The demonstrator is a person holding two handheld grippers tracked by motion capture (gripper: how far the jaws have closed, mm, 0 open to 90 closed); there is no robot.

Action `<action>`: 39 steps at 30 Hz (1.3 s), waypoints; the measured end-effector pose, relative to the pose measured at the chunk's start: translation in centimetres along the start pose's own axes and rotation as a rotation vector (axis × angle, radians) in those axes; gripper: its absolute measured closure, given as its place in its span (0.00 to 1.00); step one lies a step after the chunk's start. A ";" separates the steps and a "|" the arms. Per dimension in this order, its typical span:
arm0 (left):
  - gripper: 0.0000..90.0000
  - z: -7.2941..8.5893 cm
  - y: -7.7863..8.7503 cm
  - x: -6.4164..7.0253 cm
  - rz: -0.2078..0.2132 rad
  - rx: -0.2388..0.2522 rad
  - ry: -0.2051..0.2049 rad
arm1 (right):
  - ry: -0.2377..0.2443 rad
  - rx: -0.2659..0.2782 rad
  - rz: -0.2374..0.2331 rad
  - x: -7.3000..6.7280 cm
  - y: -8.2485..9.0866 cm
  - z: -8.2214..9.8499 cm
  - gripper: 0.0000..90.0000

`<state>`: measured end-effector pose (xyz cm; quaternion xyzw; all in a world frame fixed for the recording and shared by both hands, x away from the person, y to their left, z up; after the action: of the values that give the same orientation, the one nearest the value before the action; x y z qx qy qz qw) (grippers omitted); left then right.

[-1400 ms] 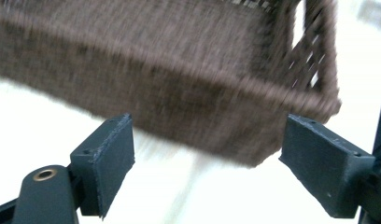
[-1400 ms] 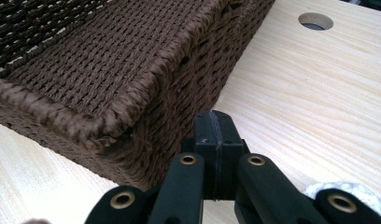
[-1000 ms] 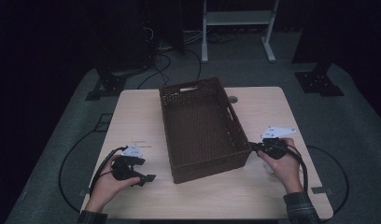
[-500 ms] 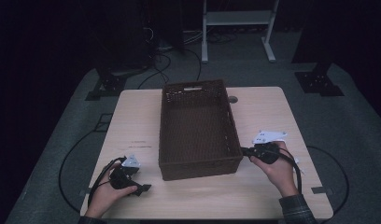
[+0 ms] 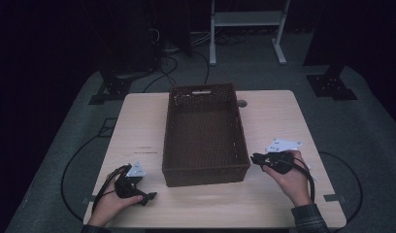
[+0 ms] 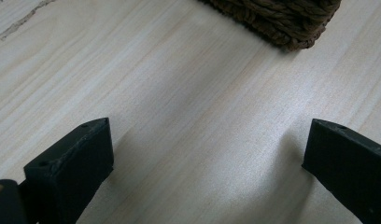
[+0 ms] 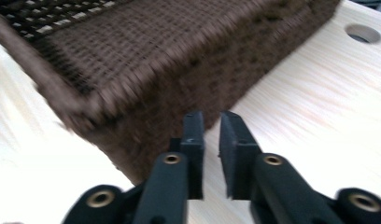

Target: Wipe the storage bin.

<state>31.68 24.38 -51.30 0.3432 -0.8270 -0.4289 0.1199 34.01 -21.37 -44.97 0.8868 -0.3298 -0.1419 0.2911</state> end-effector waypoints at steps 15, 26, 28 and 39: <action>0.00 1.3 -0.1 -0.2 0.021 0.146 -0.008 | 0.005 -0.010 0.019 -0.5 0.5 4.0 0.36; 0.00 1.3 -0.1 -0.2 0.021 0.146 -0.009 | 0.018 -0.086 -0.004 -1.9 -0.7 6.2 0.27; 0.00 1.3 -0.1 -0.2 0.021 0.146 -0.009 | 0.014 -0.096 -0.002 -2.0 -0.9 6.7 0.25; 0.00 1.3 -0.1 -0.2 0.021 0.146 -0.009 | -0.012 -0.128 0.004 -1.8 -0.7 8.4 0.22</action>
<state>31.24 25.26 -52.12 0.3406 -0.8602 -0.3675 0.0953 29.32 -23.27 -51.91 0.8648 -0.3235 -0.1676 0.3456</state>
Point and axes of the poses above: each handheld gripper's, and its own axes: y roughly backward along the jaws, z roughly out of its underside, x roughly to its right, the point moved 3 cm from there along -y, roughly forward along the jaws, and after that the axes turned 6 degrees about -z, right-handed, at the moved point
